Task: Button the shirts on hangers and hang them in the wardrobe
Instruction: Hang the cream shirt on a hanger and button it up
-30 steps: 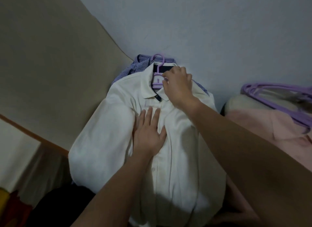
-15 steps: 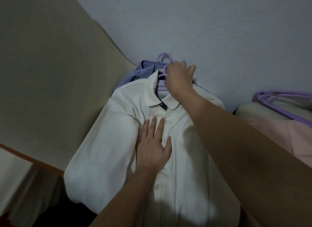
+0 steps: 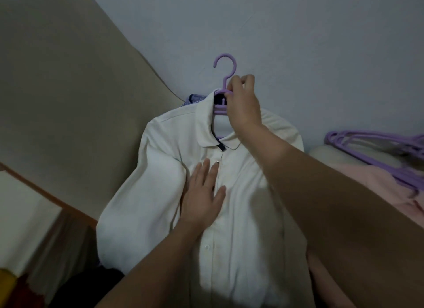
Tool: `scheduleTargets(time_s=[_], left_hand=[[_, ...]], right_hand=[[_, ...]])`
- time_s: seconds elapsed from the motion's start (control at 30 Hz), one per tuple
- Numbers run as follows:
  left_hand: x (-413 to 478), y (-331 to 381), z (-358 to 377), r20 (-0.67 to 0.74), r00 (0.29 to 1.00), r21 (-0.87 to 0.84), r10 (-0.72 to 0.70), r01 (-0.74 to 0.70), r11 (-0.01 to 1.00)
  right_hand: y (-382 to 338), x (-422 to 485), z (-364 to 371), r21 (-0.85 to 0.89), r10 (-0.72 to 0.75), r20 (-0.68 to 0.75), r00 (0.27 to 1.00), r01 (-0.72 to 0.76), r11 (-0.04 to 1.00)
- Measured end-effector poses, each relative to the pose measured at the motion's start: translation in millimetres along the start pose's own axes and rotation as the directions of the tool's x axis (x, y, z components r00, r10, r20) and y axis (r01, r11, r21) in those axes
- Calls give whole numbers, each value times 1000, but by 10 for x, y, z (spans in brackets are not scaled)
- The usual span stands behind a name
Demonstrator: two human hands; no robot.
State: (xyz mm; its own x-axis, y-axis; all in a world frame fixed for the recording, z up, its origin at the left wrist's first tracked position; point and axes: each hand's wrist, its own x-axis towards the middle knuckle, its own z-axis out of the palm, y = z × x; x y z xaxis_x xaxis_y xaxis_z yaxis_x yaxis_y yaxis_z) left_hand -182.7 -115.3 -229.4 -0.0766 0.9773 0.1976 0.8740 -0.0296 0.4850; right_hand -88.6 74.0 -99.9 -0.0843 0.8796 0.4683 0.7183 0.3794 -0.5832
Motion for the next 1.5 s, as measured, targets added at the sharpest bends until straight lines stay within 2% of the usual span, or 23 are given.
scheduleTargets(time_s=[0.03, 0.1, 0.2, 0.27, 0.37, 0.43, 0.5, 0.6, 0.77, 0.83, 0.97, 1.1, 1.2, 1.4, 1.5], left_hand=[[-15, 60, -124, -33, 999, -64, 29, -31, 998], [-37, 254, -466, -221, 967, -58, 125, -141, 988], [35, 630, -1144, -491, 845, -38, 213, -265, 964], [109, 829, -1639, -615, 771, -71, 165, -262, 962], [205, 916, -2203, -673, 740, -187, -12, -155, 970], [171, 977, -2379, -618, 782, -340, -85, -169, 925], [65, 1092, -2426, -547, 831, -450, -100, -191, 873], [-100, 1379, -2363, -537, 842, -497, -54, -264, 827], [-246, 2062, -2197, -512, 859, -590, -22, -333, 735], [-328, 2345, -2088, -498, 867, -591, 35, -369, 717], [-492, 2856, -1792, -400, 883, -569, 244, -448, 690], [-601, 3223, -1489, -328, 881, -593, 341, -473, 651], [-693, 3416, -1295, -257, 875, -605, 410, -477, 638], [-782, 3528, -1040, -6, 843, -633, 539, -420, 650], [-789, 3485, -925, 231, 802, -615, 550, -318, 721]], right_hand=[[-61, -37, -119, -23, -24, -12, 1000, 24, 999], [-207, -108, -444, -25, -61, -55, 997, 59, 998], [-425, -214, -983, 29, -98, -128, 987, 103, 994], [-569, -328, -1379, 23, -136, -192, 972, 143, 990], [-731, -496, -1939, -6, -192, -303, 934, 200, 980], [-790, -584, -2311, -39, -208, -370, 905, 209, 977], [-791, -685, -2633, -88, -225, -416, 881, 207, 974], [-714, -910, -3120, -187, -270, -457, 848, 206, 961], [-497, -1331, -3897, -340, -297, -529, 795, 122, 933], [-417, -1485, -4270, -384, -298, -552, 779, 79, 920], [-218, -1811, -4984, -460, -263, -579, 772, -43, 887], [17, -2063, -5382, -498, -223, -599, 769, -139, 856], [227, -2208, -5536, -471, -174, -631, 756, -195, 861], [614, -2386, -5546, -249, 43, -685, 728, -289, 924], [820, -2483, -5430, -195, 116, -656, 746, -315, 929]])
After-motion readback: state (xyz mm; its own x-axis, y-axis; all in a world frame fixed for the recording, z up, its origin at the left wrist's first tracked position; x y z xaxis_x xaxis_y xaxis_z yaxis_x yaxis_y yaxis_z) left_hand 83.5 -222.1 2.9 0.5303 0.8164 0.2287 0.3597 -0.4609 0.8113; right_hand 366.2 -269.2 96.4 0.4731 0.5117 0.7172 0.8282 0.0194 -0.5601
